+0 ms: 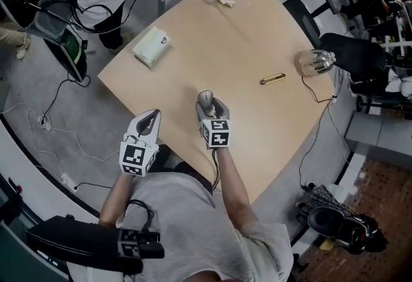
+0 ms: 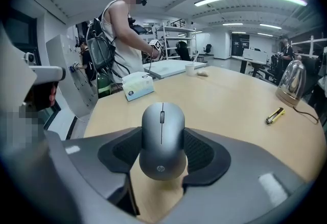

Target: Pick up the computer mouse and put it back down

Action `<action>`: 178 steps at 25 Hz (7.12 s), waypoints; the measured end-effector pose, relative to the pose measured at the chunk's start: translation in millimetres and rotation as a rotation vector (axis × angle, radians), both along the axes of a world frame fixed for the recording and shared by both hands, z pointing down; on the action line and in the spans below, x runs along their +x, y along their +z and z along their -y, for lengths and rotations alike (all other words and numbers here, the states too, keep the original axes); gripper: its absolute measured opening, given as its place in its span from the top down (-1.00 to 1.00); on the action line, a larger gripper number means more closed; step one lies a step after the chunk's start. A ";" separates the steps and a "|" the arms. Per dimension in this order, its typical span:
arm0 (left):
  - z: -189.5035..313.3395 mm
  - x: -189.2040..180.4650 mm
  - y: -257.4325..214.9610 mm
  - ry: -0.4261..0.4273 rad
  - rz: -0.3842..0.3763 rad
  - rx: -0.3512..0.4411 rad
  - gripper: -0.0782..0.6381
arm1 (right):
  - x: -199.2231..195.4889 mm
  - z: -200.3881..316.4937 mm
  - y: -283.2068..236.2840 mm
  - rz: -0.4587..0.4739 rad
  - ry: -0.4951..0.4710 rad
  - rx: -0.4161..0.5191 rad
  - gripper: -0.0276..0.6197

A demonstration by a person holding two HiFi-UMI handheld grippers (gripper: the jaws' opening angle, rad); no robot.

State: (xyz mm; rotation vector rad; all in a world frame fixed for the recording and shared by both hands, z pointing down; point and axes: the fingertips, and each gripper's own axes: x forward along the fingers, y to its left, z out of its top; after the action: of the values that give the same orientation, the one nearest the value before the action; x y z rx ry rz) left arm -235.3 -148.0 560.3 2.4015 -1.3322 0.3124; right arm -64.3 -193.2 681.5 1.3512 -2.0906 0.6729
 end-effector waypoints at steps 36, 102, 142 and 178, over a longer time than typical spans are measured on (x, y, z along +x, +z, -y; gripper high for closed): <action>11.8 -6.5 4.7 -0.016 0.003 -0.014 0.73 | -13.0 52.3 62.1 -0.060 -0.013 -0.153 0.10; -70.1 18.4 -39.3 0.038 0.011 0.106 0.73 | 18.2 -30.6 -49.3 0.096 0.097 0.097 0.90; -187.6 255.8 -84.9 0.472 -0.022 0.223 0.73 | 261.9 -281.4 -214.0 0.156 0.507 0.516 0.90; -255.7 331.0 -113.1 0.659 -0.054 0.280 0.73 | 302.3 -424.6 -221.5 0.080 0.680 0.584 0.90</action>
State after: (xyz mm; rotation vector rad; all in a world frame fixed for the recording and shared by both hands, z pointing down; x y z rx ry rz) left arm 95.7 107.6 447.3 3.0120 -0.5473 0.2372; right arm 238.0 231.4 460.0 2.4513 -1.9449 0.3680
